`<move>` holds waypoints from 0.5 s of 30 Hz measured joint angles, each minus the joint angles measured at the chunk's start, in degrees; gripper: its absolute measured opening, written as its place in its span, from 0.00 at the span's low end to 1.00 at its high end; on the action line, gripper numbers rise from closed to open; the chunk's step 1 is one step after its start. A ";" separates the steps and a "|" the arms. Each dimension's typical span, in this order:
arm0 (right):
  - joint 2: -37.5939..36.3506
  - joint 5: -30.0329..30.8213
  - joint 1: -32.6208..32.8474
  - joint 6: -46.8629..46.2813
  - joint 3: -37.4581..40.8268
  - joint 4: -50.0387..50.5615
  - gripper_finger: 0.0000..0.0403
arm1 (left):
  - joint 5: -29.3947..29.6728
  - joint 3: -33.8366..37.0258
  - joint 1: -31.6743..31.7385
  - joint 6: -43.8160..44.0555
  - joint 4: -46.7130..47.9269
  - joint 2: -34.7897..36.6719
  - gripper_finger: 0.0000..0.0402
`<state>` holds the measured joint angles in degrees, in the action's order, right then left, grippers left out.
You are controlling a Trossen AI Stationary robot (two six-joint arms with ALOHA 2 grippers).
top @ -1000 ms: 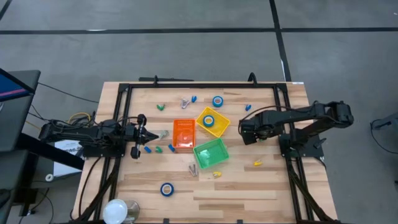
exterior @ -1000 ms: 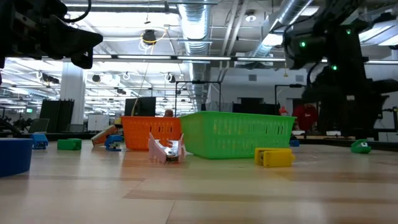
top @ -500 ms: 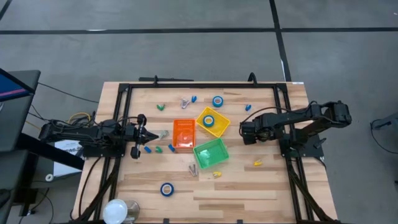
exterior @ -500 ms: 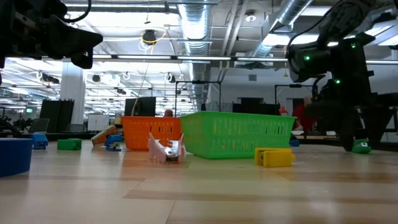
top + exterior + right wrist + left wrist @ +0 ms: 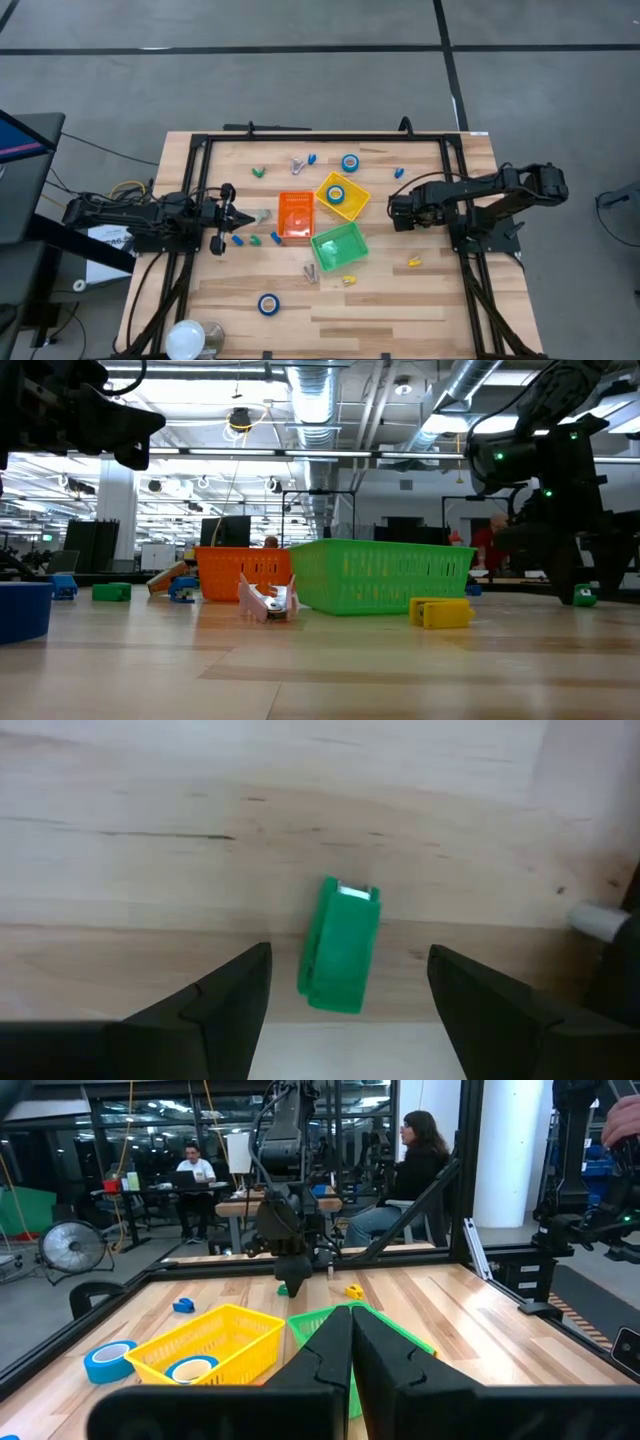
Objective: Pick and place Stapler, Stapler remover, tape
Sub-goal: Put the green stapler into the green bin
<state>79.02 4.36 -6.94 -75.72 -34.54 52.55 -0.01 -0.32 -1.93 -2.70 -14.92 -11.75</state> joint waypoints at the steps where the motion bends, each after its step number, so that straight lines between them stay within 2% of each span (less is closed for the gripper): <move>1: 0.00 0.00 0.00 0.02 0.00 -0.11 0.64 | 0.00 0.00 0.00 0.00 -0.02 0.00 0.01; 6: 0.00 0.03 0.00 0.64 0.03 -1.08 0.60 | 0.00 0.00 -0.01 0.00 -0.19 0.02 0.01; 15: -0.11 -0.03 0.22 0.84 0.92 -3.61 0.38 | 0.00 0.00 -0.01 -0.01 -0.23 0.00 0.01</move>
<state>78.91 4.32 -6.72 -74.88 -33.63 48.95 -0.01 -0.32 -1.94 -2.71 -15.14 -11.75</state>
